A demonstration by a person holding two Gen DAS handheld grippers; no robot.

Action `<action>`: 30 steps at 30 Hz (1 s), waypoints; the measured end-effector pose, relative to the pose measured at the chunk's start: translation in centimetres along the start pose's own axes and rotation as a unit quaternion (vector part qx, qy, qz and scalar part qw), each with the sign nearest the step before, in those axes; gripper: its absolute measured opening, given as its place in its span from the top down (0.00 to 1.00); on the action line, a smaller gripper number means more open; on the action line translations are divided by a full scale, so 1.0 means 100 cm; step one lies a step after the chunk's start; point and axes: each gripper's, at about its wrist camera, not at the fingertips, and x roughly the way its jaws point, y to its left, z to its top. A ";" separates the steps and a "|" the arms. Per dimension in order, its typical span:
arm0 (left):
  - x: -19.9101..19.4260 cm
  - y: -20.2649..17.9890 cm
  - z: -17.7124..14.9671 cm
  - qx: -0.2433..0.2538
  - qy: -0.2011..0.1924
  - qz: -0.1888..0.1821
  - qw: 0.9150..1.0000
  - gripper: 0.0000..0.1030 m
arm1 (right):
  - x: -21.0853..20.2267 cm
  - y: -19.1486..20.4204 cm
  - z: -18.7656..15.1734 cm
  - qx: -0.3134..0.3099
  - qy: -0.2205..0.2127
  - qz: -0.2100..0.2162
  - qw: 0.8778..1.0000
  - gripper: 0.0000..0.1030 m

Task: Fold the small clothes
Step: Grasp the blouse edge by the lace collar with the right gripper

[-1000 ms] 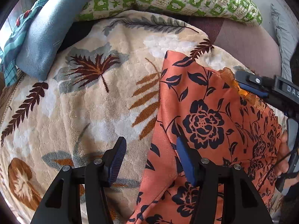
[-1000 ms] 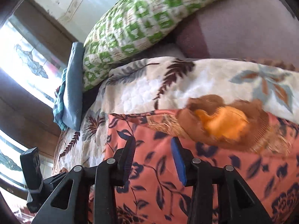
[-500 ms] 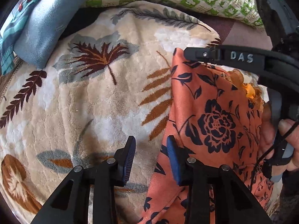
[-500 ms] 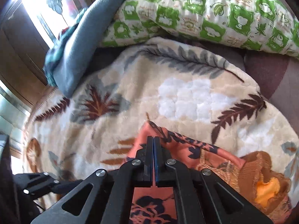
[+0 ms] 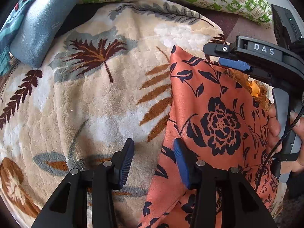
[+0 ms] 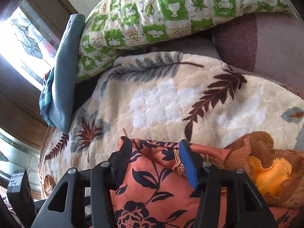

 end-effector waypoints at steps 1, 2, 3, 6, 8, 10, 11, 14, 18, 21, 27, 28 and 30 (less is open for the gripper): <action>-0.001 -0.003 -0.001 0.005 -0.001 0.000 1.000 0.58 | 0.005 0.002 -0.003 -0.009 0.013 0.000 1.000 0.48; -0.003 -0.005 -0.002 0.011 -0.002 -0.002 1.000 0.58 | 0.011 0.005 -0.006 -0.019 0.025 0.000 1.000 0.48; -0.005 -0.007 -0.003 0.015 -0.005 -0.001 1.000 0.58 | 0.017 0.010 -0.010 -0.032 0.035 0.000 0.999 0.48; -0.020 -0.008 -0.003 0.010 -0.029 -0.008 1.000 0.56 | 0.017 0.033 -0.017 -0.099 0.021 -0.026 0.994 0.88; -0.026 -0.011 -0.004 0.014 -0.038 -0.008 0.999 0.54 | 0.009 0.050 -0.015 -0.120 -0.003 -0.026 0.992 0.97; -0.027 -0.016 -0.006 0.023 -0.049 0.011 0.998 0.54 | 0.005 0.059 -0.011 -0.127 -0.021 -0.016 0.992 0.97; -0.025 -0.019 -0.007 0.031 -0.047 0.021 0.998 0.54 | 0.006 0.060 -0.010 -0.122 -0.023 -0.014 0.992 0.97; -0.016 -0.024 -0.008 0.039 -0.037 0.034 0.998 0.54 | 0.026 0.049 -0.011 -0.099 0.002 -0.029 0.995 0.97; -0.014 -0.027 -0.007 0.039 -0.036 0.037 0.998 0.54 | 0.022 0.040 -0.018 -0.059 -0.017 -0.010 0.998 0.95; -0.014 -0.029 -0.008 0.040 -0.037 0.040 0.998 0.54 | -0.009 0.024 -0.023 -0.019 -0.042 -0.004 0.999 0.84; -0.028 -0.029 -0.010 0.038 -0.041 0.014 0.998 0.54 | -0.116 -0.072 -0.086 0.103 -0.126 -0.041 0.986 0.74; -0.033 -0.029 -0.010 0.034 -0.042 0.000 0.999 0.54 | -0.135 -0.095 -0.103 0.128 -0.135 -0.061 0.981 0.73; -0.040 -0.029 -0.011 0.028 -0.044 -0.033 0.998 0.54 | -0.166 -0.142 -0.139 0.175 -0.141 -0.112 0.968 0.70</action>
